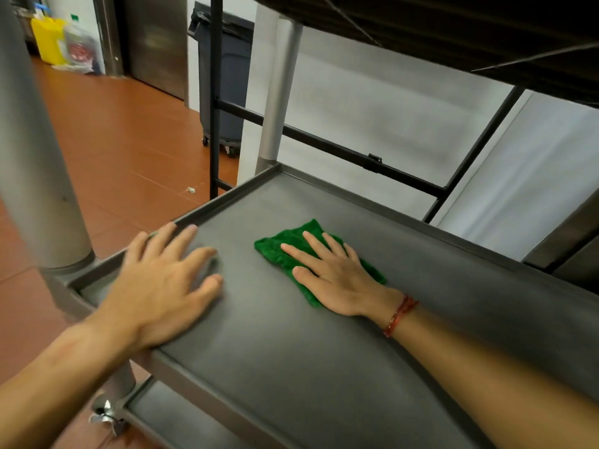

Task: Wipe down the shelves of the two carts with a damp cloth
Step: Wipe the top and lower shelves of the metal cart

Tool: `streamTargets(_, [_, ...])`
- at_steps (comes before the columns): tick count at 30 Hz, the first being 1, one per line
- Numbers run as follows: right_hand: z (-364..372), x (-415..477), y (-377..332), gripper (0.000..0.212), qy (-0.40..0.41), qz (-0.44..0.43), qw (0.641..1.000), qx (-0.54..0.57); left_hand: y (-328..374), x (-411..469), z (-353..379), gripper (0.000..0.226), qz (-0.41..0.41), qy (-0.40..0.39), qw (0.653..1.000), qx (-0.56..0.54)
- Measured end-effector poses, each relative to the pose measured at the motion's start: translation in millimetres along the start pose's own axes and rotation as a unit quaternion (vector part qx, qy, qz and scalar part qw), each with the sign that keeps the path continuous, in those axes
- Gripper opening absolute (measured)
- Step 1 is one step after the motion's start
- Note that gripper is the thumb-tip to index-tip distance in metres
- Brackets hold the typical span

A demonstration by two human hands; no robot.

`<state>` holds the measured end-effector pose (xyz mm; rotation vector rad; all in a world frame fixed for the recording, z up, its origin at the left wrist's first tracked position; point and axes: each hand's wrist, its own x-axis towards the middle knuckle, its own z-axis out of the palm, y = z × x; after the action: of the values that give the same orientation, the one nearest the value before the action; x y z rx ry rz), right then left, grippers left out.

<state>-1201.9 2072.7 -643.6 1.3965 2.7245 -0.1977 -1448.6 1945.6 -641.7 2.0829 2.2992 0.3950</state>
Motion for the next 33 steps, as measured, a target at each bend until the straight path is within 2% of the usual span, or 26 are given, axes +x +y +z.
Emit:
streamTargets(4, [1,3,3,0.05,0.003,-0.004,1.0,-0.005,57,-18,15,0.084,0.062,-0.024,0.996,-0.059])
streamTargets(7, [-3,16,20,0.051,0.009,0.011,1.0,-0.008,60,-20,25,0.082,0.064,-0.018,0.996,-0.061])
streamTargets(9, [-8,33,41,0.052,0.019,0.052,0.998,-0.012,55,-20,25,0.078,0.064,-0.018,0.997,-0.042])
streamTargets(13, [-20,67,86,0.056,0.03,0.173,0.984,-0.003,55,-22,23,0.052,0.067,-0.04,0.997,-0.016])
streamTargets(15, [-23,75,99,0.057,0.035,0.226,0.973,0.017,55,-22,27,0.057,0.06,-0.034,0.997,-0.038])
streamTargets(17, [-24,79,101,0.057,0.038,0.238,0.97,0.03,55,-19,30,0.067,0.069,-0.015,0.997,-0.042])
streamTargets(22, [-20,50,81,0.05,0.009,0.157,0.987,0.027,53,-16,29,0.066,0.069,-0.001,0.996,-0.062])
streamTargets(29, [1,-51,17,0.047,-0.008,-0.032,0.999,-0.014,58,-18,25,0.08,0.061,-0.024,0.997,-0.042])
streamTargets(33, [0,-50,26,0.05,-0.005,-0.037,0.999,-0.024,59,-18,27,0.079,0.057,-0.025,0.997,-0.038])
